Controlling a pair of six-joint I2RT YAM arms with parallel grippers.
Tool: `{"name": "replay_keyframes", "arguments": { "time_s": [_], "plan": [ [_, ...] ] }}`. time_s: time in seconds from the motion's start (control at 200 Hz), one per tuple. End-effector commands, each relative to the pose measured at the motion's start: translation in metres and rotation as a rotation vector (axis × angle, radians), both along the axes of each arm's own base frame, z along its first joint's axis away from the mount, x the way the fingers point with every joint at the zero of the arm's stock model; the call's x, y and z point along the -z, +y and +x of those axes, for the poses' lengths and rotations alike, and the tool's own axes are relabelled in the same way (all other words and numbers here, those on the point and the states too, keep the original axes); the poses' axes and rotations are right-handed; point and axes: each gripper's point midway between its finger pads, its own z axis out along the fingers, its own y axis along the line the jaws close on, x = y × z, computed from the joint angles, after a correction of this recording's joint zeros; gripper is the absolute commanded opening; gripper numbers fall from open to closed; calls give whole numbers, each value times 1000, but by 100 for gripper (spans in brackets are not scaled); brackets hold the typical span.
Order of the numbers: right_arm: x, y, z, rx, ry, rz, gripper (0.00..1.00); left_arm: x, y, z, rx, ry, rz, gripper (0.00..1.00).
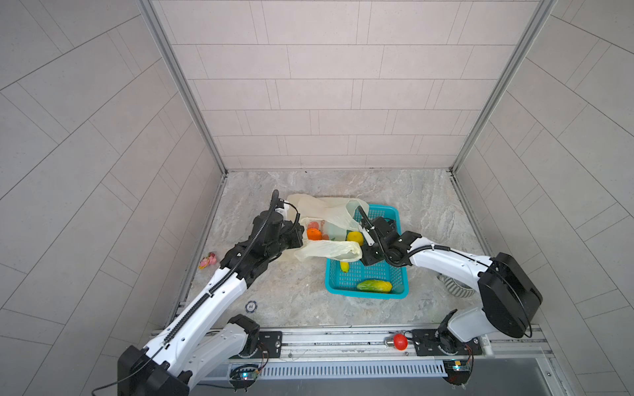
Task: Place the fruits into the plastic bag
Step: 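Return the right gripper over the basket toward the orange, then lower the right gripper and grasp the small orange in the basket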
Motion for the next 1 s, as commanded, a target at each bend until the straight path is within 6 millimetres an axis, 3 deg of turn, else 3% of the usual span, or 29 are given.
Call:
{"name": "replay_keyframes", "arguments": {
  "time_s": [0.0, 0.23, 0.4, 0.515, 0.651, 0.996],
  "plan": [
    [7, -5, 0, -14, 15, -58, 65, -4, 3, -1, -5, -14, 13, 0],
    [21, -4, 12, -29, 19, -123, 60, -5, 1, 0, 3, -14, 12, 0],
    [29, -1, 14, -32, 29, -123, 45, -6, 1, 0, 6, -17, 18, 0],
    [22, -3, 14, -25, 8, -114, 36, -6, 1, 0, 7, -18, 23, 0],
    [-9, -12, 18, 7, -94, -104, 36, -4, 0, 1, 9, -13, 23, 0],
    [-122, -52, 26, 161, -497, -23, 37, -1, 0, 1, 6, -7, 16, 0]
  ]
}}
